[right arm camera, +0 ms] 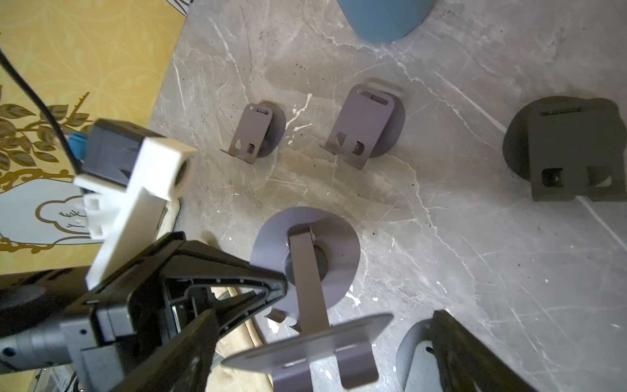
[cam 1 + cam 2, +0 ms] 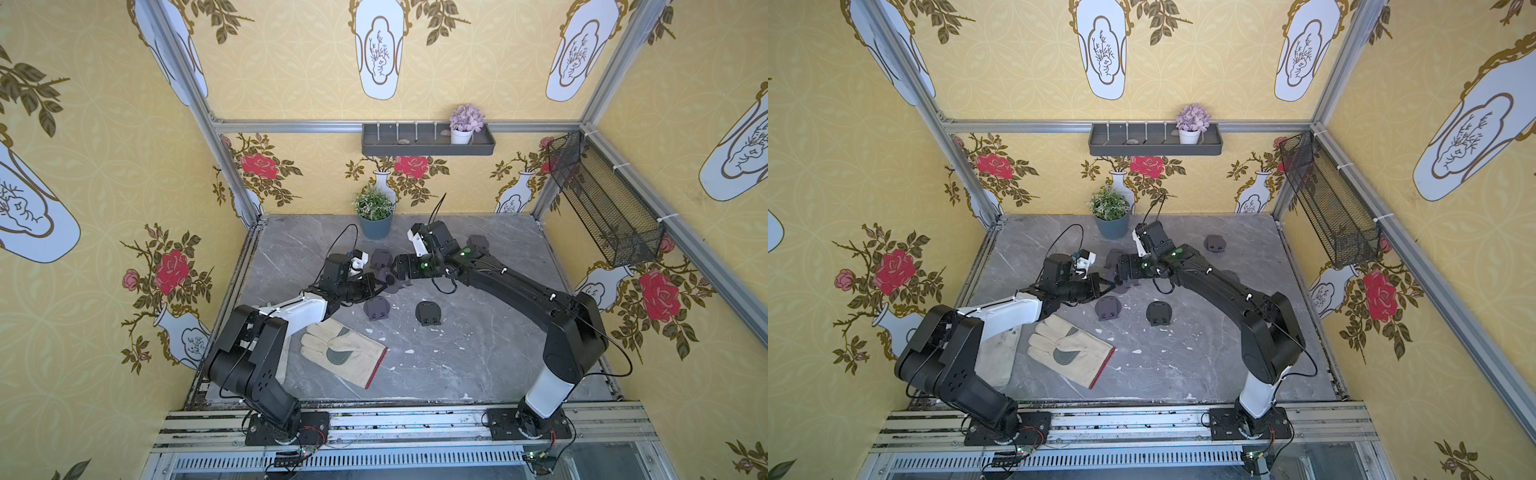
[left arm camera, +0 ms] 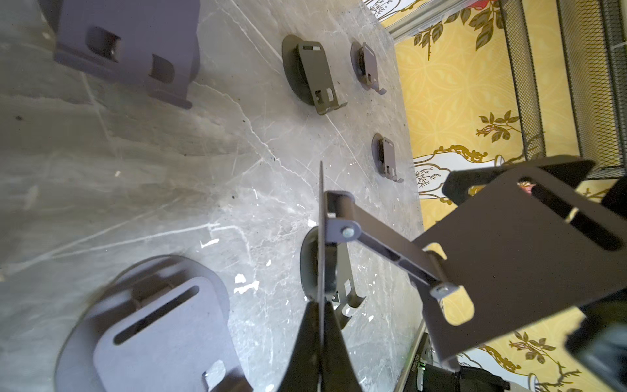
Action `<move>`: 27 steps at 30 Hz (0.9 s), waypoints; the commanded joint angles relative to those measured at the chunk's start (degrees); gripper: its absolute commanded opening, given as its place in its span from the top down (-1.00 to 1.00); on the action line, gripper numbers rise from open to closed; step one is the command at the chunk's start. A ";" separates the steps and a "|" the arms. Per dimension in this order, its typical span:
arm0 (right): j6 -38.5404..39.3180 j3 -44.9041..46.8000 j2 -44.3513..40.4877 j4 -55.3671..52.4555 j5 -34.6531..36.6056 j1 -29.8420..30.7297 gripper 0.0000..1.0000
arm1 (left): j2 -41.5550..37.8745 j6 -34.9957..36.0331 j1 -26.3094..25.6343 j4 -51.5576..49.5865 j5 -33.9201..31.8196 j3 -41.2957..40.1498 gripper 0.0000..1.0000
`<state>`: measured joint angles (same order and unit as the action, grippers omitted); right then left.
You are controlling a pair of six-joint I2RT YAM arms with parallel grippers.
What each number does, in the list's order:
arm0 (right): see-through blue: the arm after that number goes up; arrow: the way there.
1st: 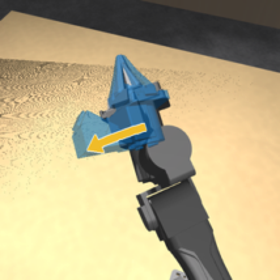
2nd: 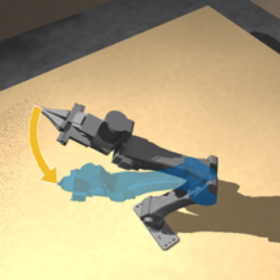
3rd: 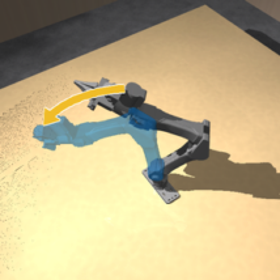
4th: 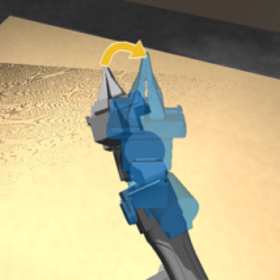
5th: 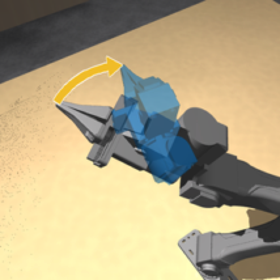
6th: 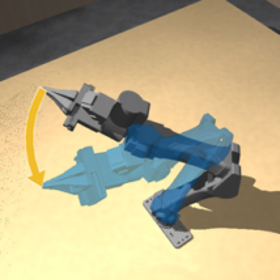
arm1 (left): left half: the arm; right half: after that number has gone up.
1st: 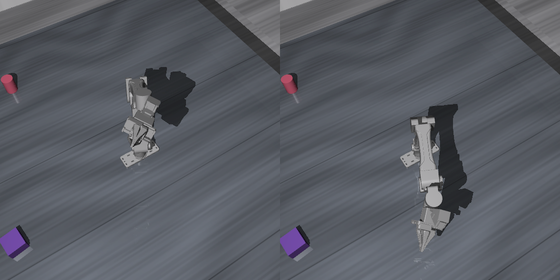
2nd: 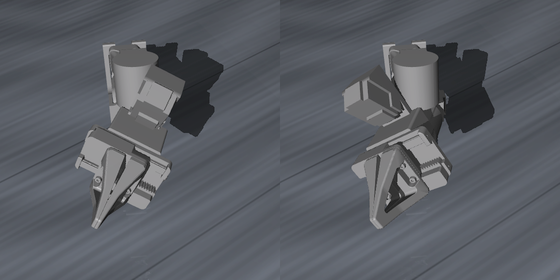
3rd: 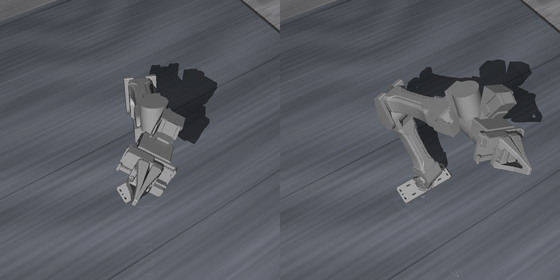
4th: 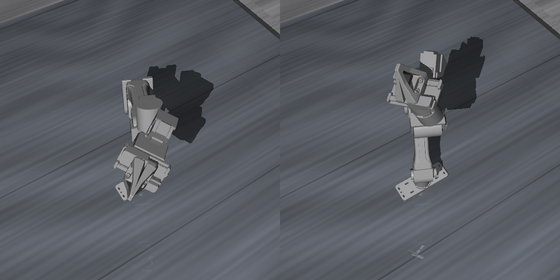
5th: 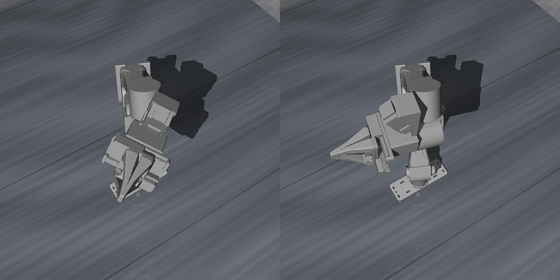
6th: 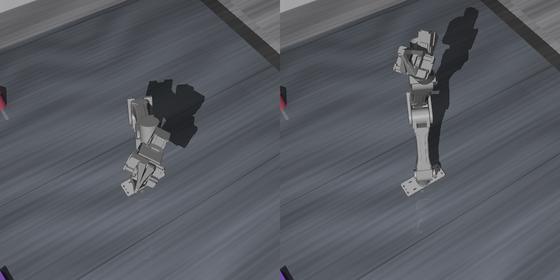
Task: Open the phone stand
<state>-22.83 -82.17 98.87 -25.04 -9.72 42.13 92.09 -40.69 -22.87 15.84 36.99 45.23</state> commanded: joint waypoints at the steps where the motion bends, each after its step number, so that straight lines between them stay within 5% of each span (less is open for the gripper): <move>1: 0.53 0.68 -0.05 3.28 -2.31 0.06 -1.00 | -0.01 -1.56 0.10 8.19 4.44 -1.50 1.00; 13: 1.42 0.32 0.10 1.89 -2.05 -0.03 -0.53 | 1.60 -6.60 0.11 16.78 8.25 -2.01 1.00; 17: 1.89 -1.13 1.22 0.32 -0.98 -0.03 -0.10 | 1.86 -6.60 0.11 16.53 8.37 -1.52 1.00; 21: 2.13 -2.20 1.76 -0.34 -0.84 0.06 0.12 | 1.94 -6.60 0.13 16.37 8.33 -1.45 1.00; 25: 2.23 -2.94 2.08 -1.02 0.00 -0.12 0.15 | 1.56 -6.04 0.11 15.21 8.18 -1.13 1.00; 27: 2.48 -3.47 2.46 -1.81 0.52 -0.09 0.17 | 1.30 -5.40 0.07 14.18 7.93 -0.64 0.81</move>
<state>-20.95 -84.84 100.82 -25.93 -10.94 42.09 93.78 -47.09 -22.65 28.49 43.48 43.94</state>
